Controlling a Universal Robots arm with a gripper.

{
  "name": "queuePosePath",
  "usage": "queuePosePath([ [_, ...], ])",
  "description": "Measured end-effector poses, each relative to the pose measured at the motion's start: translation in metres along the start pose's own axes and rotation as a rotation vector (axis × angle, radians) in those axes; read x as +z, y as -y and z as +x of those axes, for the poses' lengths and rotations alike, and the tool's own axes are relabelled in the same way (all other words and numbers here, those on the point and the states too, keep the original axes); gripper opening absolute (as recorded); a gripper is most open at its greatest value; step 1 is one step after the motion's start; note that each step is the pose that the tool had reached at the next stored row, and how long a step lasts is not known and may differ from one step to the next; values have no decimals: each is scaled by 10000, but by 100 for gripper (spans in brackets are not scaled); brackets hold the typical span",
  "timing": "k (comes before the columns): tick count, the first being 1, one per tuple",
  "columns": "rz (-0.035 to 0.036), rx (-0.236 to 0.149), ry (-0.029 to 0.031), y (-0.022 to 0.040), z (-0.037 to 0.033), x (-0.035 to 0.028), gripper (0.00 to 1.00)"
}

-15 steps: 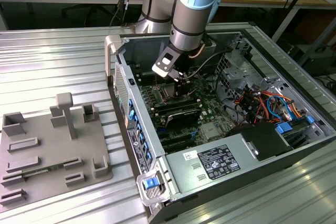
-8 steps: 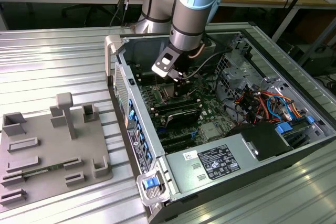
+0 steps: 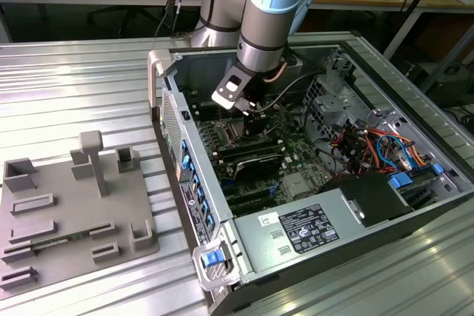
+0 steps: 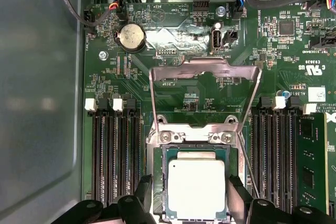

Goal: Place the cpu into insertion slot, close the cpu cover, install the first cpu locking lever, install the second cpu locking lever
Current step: 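Place the cpu into insertion slot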

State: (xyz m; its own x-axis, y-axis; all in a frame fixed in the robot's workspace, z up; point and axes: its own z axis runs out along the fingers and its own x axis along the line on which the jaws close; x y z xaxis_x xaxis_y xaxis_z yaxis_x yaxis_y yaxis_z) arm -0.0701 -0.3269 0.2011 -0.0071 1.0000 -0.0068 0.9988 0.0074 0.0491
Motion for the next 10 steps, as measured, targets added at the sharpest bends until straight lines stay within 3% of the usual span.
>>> queuePosePath([
  [10, -1, 0, -2, 18, 1, 8, 68],
])
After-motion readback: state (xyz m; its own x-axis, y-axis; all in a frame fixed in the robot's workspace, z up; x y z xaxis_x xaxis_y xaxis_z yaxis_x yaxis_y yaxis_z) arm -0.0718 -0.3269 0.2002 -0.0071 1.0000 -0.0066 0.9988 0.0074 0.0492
